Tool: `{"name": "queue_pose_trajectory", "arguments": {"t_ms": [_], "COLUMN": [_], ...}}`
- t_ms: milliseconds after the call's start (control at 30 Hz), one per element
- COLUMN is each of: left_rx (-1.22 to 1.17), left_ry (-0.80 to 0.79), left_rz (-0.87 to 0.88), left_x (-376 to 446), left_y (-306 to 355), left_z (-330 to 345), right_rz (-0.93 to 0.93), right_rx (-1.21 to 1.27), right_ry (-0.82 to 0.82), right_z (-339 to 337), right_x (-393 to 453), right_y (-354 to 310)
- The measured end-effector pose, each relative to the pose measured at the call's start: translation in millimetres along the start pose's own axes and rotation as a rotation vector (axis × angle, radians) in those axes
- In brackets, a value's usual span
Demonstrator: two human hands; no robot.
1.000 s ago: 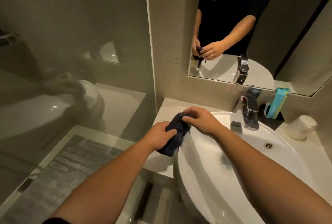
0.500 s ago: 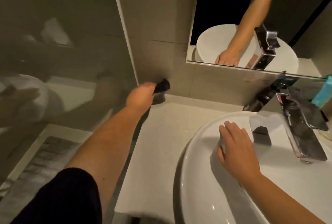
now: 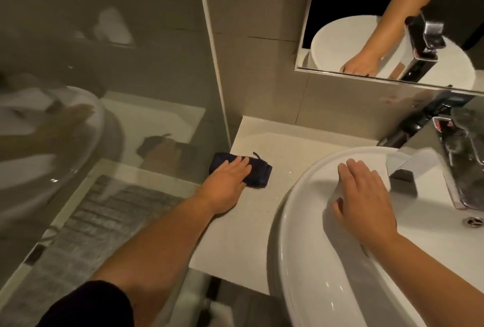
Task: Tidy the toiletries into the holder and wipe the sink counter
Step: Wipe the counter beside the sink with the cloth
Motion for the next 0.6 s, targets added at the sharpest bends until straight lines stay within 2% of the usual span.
{"name": "queue_pose_trajectory", "arguments": {"t_ms": [233, 400, 500, 600], "left_rx": [-0.015, -0.086, -0.396, -1.021], "left_ry": [0.039, 0.052, 0.066, 0.147], "left_rz": [-0.133, -0.198, -0.368, -0.635], "left_x": [-153, -211, -226, -240], "left_y": [44, 72, 84, 97], "left_z": [30, 40, 35, 26], "right_rz": [-0.076, -0.093, -0.105, -0.118], "right_rx": [-0.067, -0.070, -0.054, -0.047], "right_ry": [-0.106, -0.222, -0.286, -0.319], "right_z": [-18, -25, -28, -34], "right_x": [-3, -1, -1, -1], "right_y": [1, 4, 6, 9]}}
Point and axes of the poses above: each hand's wrist, its own x-axis towards the middle knuckle, its own z-axis out of the palm, y = z × x, the point moved 1 cm from there along x, towards the middle knuckle, and after that the axes turned 5 degrees about -x, right-handed, at the moved point
